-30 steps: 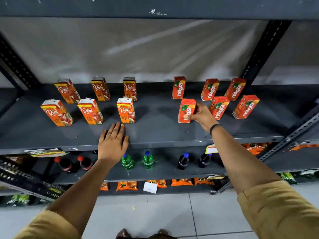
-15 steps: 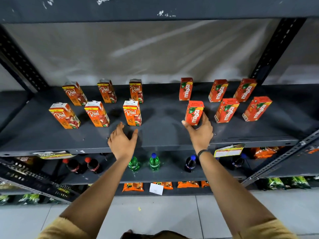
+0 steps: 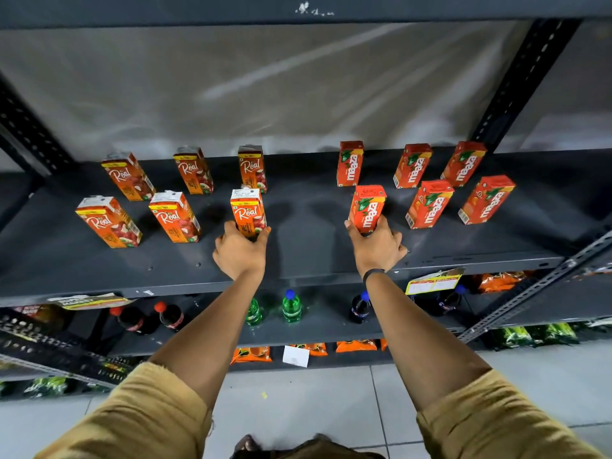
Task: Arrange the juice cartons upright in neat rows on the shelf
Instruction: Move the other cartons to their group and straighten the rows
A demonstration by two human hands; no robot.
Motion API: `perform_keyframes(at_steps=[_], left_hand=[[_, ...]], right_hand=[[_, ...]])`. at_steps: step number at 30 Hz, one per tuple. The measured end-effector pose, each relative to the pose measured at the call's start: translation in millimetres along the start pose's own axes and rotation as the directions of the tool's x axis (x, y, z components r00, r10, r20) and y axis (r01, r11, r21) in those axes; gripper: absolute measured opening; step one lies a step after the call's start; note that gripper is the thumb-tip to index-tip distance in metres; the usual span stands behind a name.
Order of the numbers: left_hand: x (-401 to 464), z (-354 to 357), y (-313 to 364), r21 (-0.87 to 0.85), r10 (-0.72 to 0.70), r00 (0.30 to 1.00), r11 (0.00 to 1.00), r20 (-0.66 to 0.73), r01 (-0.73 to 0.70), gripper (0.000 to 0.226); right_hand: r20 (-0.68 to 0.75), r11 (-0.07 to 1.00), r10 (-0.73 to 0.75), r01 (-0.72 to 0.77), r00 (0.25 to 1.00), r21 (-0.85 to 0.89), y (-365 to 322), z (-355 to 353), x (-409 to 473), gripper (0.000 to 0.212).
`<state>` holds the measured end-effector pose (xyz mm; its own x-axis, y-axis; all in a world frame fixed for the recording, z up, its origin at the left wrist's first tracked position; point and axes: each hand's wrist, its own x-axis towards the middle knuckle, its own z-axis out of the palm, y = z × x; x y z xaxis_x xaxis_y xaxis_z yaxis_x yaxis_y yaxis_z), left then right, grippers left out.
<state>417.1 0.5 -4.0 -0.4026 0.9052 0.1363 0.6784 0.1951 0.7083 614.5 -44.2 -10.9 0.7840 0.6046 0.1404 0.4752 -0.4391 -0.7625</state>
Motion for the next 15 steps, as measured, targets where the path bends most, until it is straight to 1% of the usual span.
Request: perform_keyframes(at_steps=[4, 6, 8, 10, 11, 12, 13, 14, 15], left_hand=[[0.2, 3.5, 0.3, -0.006, 0.0, 1.0, 1.0, 0.008, 0.0, 0.054], [-1.1, 3.9, -0.6, -0.029, -0.01, 1.0, 1.0, 0.002, 0.011, 0.057], [-9.2, 5.5, -0.1, -0.08, -0.059, 0.998, 0.995, -0.038, 0.056, 0.061], [-27.6, 6.1, 4.3, -0.12, -0.138, 0.986, 0.985, -0.095, 0.127, 0.06], [-40.0, 7.7, 7.3, -0.13, -0.13, 0.984, 0.985, -0.121, 0.114, 0.054], [-53.5, 10.1, 9.9, -0.137, -0.06, 0.988, 0.99, -0.14, 0.041, 0.045], [-67.8, 13.7, 13.3, -0.151, 0.068, 0.988, 0.985, -0.136, -0.089, 0.035], [-81.8, 17.9, 18.2, -0.182, 0.223, 0.969, 0.954, -0.105, -0.239, 0.024], [-93.6, 22.8, 23.0, -0.237, 0.364, 0.931, 0.902, -0.038, -0.362, 0.017]], right_hand=[[0.026, 1.0, -0.01, 0.011, 1.0, -0.017, 0.1, -0.9, -0.6, 0.052], [0.056, 0.999, -0.028, 0.029, 0.998, -0.018, 1.8, -1.1, 0.7, 0.06], [0.063, 0.998, -0.07, 0.07, 0.996, 0.001, 7.3, -3.9, 1.4, 0.066], [0.01, 0.989, -0.095, 0.093, 0.995, 0.112, 15.5, -12.5, 0.2, 0.056], [-0.041, 0.977, -0.071, 0.078, 0.997, 0.2, 21.1, -20.2, -0.9, 0.048], [-0.103, 0.958, -0.018, 0.046, 0.995, 0.284, 27.6, -29.0, -1.4, 0.041], [-0.177, 0.936, 0.047, 0.019, 0.983, 0.352, 35.1, -38.6, 0.4, 0.036], [-0.248, 0.916, 0.108, 0.0, 0.963, 0.401, 43.7, -48.4, 4.9, 0.034], [-0.301, 0.899, 0.155, -0.007, 0.941, 0.439, 51.2, -57.8, 11.1, 0.034]])
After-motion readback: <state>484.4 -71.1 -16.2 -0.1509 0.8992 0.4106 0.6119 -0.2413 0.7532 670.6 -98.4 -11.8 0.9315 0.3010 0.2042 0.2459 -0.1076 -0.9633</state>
